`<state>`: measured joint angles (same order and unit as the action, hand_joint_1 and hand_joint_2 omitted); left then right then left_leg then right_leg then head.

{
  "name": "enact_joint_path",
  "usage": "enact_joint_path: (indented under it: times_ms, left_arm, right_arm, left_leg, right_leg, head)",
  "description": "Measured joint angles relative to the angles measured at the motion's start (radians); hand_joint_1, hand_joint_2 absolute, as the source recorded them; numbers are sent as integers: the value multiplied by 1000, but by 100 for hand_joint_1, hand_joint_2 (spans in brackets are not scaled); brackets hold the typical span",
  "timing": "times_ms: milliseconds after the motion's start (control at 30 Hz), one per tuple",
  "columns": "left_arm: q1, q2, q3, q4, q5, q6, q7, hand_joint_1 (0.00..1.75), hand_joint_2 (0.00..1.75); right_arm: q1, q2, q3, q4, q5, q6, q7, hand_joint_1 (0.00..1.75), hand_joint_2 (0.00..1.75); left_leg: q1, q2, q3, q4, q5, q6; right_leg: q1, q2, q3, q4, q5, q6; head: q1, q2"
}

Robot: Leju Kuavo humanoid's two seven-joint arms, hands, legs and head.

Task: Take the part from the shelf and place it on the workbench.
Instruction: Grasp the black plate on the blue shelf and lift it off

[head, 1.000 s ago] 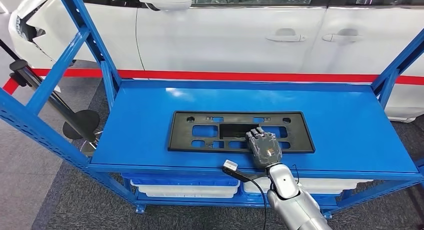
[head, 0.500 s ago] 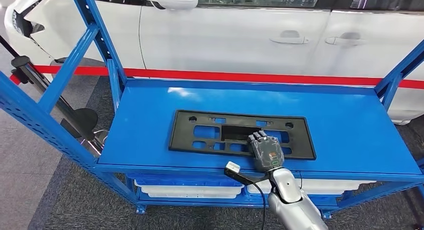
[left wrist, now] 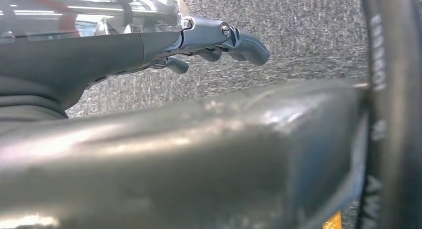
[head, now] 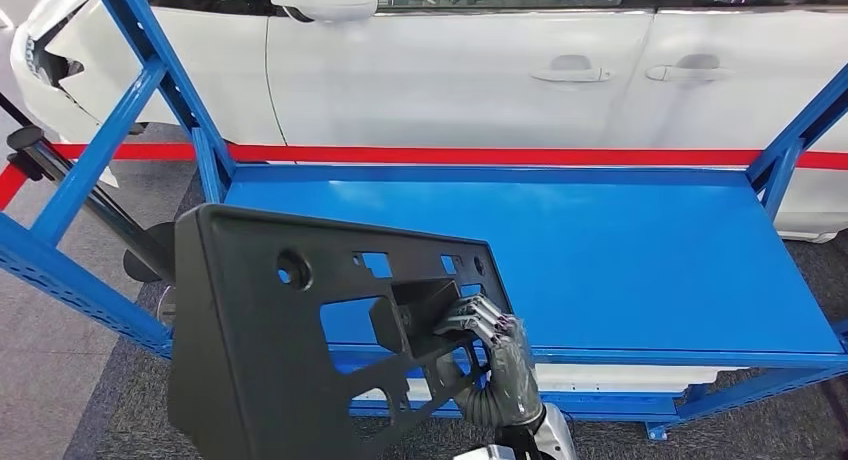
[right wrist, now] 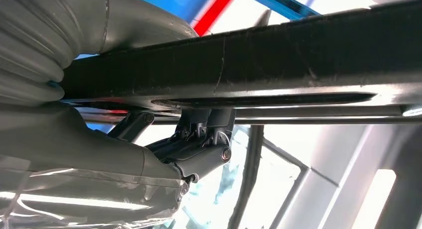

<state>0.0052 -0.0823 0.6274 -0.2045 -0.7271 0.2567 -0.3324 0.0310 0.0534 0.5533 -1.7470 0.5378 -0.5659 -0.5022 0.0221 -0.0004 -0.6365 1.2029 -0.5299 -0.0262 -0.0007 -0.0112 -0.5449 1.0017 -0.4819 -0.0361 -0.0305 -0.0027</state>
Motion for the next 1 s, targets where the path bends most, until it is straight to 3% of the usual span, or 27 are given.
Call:
enact_joint_path:
  times_ms: [67, 100, 200, 267, 367, 400, 433, 467, 533, 600, 733, 800, 900, 933, 967, 1000]
  left_arm:
    - [-1, -1, 10, 0, 1, 0, -1, 0, 175]
    - [-2, -2, 15, 0, 2, 0, -2, 0, 175]
    - [-2, -6, 27, 0, 4, -4, -6, 0, 175]
    - [-2, -10, 35, 0, 8, -11, -11, 0, 175]
    - [-5, -13, 46, 0, 15, -17, -17, 0, 175]
    - [-5, -14, 48, 0, 15, -18, -17, 0, 175]
    - [-5, -14, 50, 0, 16, -18, -18, 0, 175]
    - [-5, -15, 51, 0, 17, -17, -18, 0, 175]
    - [-5, -18, 58, 0, 19, -13, -18, 0, 175]
    - [-6, -21, 67, 0, 20, -11, -16, 0, 175]
    - [-6, -25, 83, 0, 22, -12, -8, 0, 175]
    - [-6, -29, 91, 0, 18, -14, -1, 0, 175]
    - [-5, -31, 96, 0, 14, -14, 5, 0, 175]
    - [-4, -31, 98, 0, 13, -14, 6, 0, 175]
    - [-3, -32, 99, 0, 13, -14, 6, 0, 175]
    - [-3, -32, 100, 0, 13, -14, 6, 0, 175]
  right_arm:
    - [19, -2, 6, -35, -10, -8, -14, 175, 175]
    - [28, -2, 7, -50, -14, -10, -18, 175, 175]
    - [54, -4, 8, -78, -18, -15, -22, 175, 175]
    - [67, -4, 9, -87, -19, -18, -22, 175, 175]
    - [82, -6, 9, -90, -21, -22, -22, 175, 175]
    - [87, -6, 9, -90, -22, -24, -22, 175, 175]
    - [90, -7, 9, -90, -23, -26, -22, 175, 175]
    - [93, -8, 9, -90, -26, -28, -22, 175, 175]
    - [96, -8, 8, -90, -44, -30, -12, 175, 175]
    - [101, -8, 5, -89, -78, -19, 9, 175, 175]
    - [130, -8, -16, -78, -153, 15, 30, 175, 175]
    - [146, -7, -26, -68, -181, 27, 34, 175, 175]
    - [167, -8, -37, -52, -205, 34, 32, 175, 175]
    - [170, -8, -40, -48, -207, 34, 31, 175, 175]
    - [172, -8, -42, -45, -209, 34, 30, 175, 175]
    - [173, -7, -44, -43, -210, 34, 30, 175, 175]
  left_leg:
    - [-2, 0, 55, -121, 50, 8]
    - [-4, -1, 70, -155, 57, 13]
    - [-6, -2, 75, -175, 55, 27]
    - [-1, -1, 79, -184, 59, 38]
    - [2, 0, 81, -189, 61, 50]
    - [2, 0, 81, -189, 60, 51]
    - [3, 0, 82, -189, 59, 50]
    - [4, -1, 84, -188, 57, 48]
    - [7, -3, 90, -186, 51, 40]
    - [6, -5, 93, -182, 45, 27]
    - [7, -6, 97, -186, 41, 2]
    - [9, -5, 81, -141, 4, -5]
    - [7, -4, 2, 43, -92, -5]
    - [6, -4, -14, 83, -103, -2]
    - [4, -4, -15, 89, -94, 2]
    - [1, -4, 4, 54, -68, 8]
  right_leg:
    - [3, 2, 1, 10, -9, 7]
    - [4, 3, 0, 13, -12, 11]
    - [5, 3, -4, 16, -16, 23]
    - [4, 5, -16, 47, -39, 33]
    - [-5, 9, -102, 220, -126, 47]
    - [-9, 9, -132, 273, -141, 51]
    - [-13, 9, -146, 295, -136, 54]
    - [-17, 9, -142, 277, -111, 56]
    - [-24, 9, -86, 153, -36, 60]
    - [-23, 11, -38, 48, -1, 58]
    - [-17, 13, -31, 25, -1, 35]
    - [-18, 11, -28, 20, 4, 21]
    - [-10, 9, -30, 20, 5, 11]
    - [-6, 9, -30, 21, 5, 10]
    - [-2, 9, -30, 22, 5, 8]
    - [2, 10, -28, 22, 5, 8]
  head:
    - [0, 0]
    - [0, 0]
    - [0, 0]
    - [0, 0]
    - [0, 0]
    - [0, 0]
    - [0, 0]
    - [0, 0]
    - [0, 0]
    - [0, 0]
    - [0, 0]
    - [0, 0]
    - [0, 0]
    - [0, 0]
    - [0, 0]
    - [0, 0]
